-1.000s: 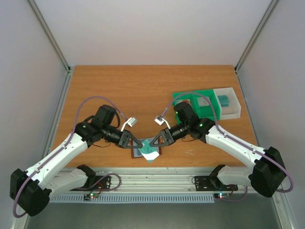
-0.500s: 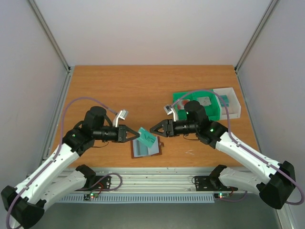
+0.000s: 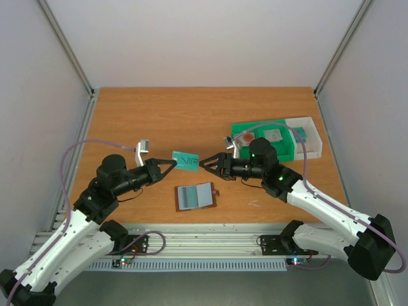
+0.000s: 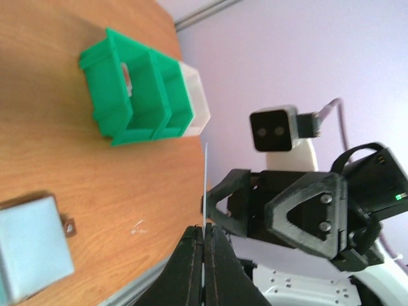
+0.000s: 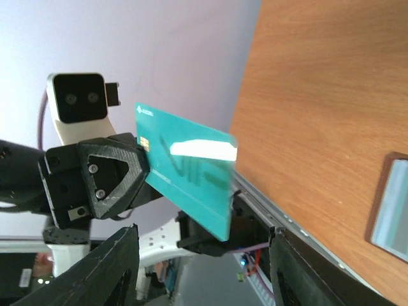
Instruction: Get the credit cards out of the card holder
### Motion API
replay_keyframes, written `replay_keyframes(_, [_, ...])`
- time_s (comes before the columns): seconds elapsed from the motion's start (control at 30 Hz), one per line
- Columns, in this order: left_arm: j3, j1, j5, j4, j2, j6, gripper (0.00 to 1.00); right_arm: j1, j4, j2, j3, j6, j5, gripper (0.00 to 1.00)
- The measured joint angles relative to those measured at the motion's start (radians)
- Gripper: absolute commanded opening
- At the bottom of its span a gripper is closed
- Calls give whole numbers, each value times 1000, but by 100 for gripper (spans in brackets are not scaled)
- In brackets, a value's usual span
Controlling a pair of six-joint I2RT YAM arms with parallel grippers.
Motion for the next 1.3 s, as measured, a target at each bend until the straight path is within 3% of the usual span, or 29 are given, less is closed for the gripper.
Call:
replay_keyframes(0.43, [-63,0,-98,158,-52,-126,0,40,200,80,-4,119,19,33])
replay_keyframes(0.73, [-79,0,-104,198,-50,-158,0,55,315,128,-23,183,39,2])
replay_keyframes(0.83, [-89,0,-112,208,-50,-162,1,55,343,132,-32,194,44,1])
replay_keyframes(0.9, [-95,2,-121,208,-50,-163,12,54,358,132,-32,195,47,1])
replay_keyframes(1.03, [-95,2,-126,205,-50,-157,53,55,360,132,-32,189,48,1])
replay_keyframes(1.13, [-93,2,-133,180,-51,-145,78,55,333,132,-30,163,50,1])
replay_keyframes(1.3, [-63,2,-159,68,-66,-101,99,37,187,132,16,73,38,1])
